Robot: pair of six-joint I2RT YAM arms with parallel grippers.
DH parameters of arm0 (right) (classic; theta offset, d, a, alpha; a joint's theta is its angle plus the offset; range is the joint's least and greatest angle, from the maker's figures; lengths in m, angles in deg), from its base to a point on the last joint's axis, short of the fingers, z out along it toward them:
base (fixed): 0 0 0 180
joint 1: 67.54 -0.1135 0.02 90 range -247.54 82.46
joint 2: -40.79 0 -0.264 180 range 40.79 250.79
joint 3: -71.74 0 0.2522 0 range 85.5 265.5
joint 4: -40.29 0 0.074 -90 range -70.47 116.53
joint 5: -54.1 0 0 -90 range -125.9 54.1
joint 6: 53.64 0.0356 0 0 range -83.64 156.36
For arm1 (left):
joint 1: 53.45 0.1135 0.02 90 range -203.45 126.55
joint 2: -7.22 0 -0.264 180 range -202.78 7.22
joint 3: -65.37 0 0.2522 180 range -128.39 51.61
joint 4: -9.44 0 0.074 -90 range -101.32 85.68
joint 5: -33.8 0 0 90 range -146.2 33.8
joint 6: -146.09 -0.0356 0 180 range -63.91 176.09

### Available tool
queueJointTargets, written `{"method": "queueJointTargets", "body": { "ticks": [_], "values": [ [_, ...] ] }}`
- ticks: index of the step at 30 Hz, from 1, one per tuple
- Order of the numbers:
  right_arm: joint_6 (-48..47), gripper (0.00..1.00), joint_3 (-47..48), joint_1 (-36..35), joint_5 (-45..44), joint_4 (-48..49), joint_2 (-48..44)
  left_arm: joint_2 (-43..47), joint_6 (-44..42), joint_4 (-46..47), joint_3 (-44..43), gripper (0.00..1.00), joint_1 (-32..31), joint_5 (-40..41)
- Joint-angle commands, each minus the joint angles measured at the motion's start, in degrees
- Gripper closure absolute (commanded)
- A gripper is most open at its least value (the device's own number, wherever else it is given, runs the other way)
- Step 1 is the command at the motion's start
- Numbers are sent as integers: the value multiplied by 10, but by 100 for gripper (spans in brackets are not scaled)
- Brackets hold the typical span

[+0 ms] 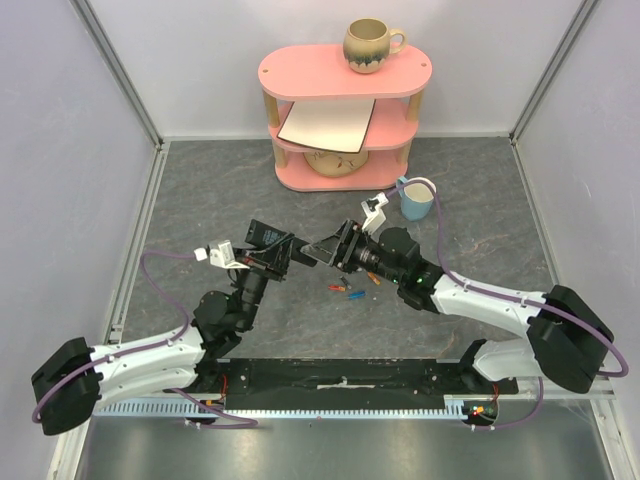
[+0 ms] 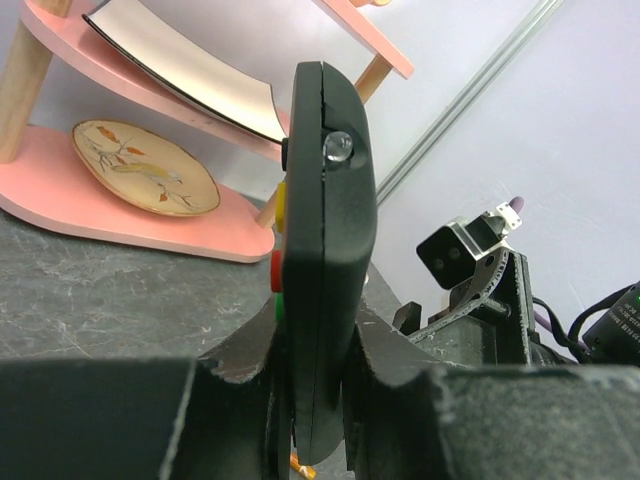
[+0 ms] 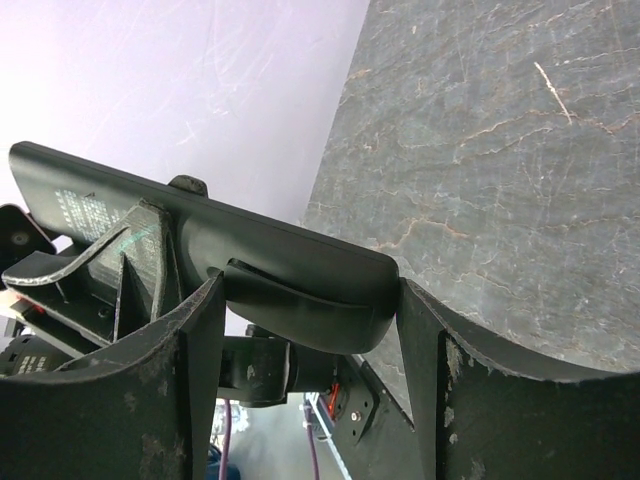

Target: Load the batteries into the remote control

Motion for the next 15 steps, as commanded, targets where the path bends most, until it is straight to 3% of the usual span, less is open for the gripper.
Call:
{"method": "queueJointTargets", "body": {
  "ticks": [1, 9, 15],
  "values": [
    [10, 100, -10, 1, 33, 57, -22, 21, 61, 63, -1, 98, 1, 2],
    [6, 100, -19, 2, 44, 68, -30, 26, 73, 49, 1, 98, 10, 9],
    [-18, 100, -11, 1, 38, 22, -43, 33, 37, 19, -12, 98, 11, 17]
  ]
}}
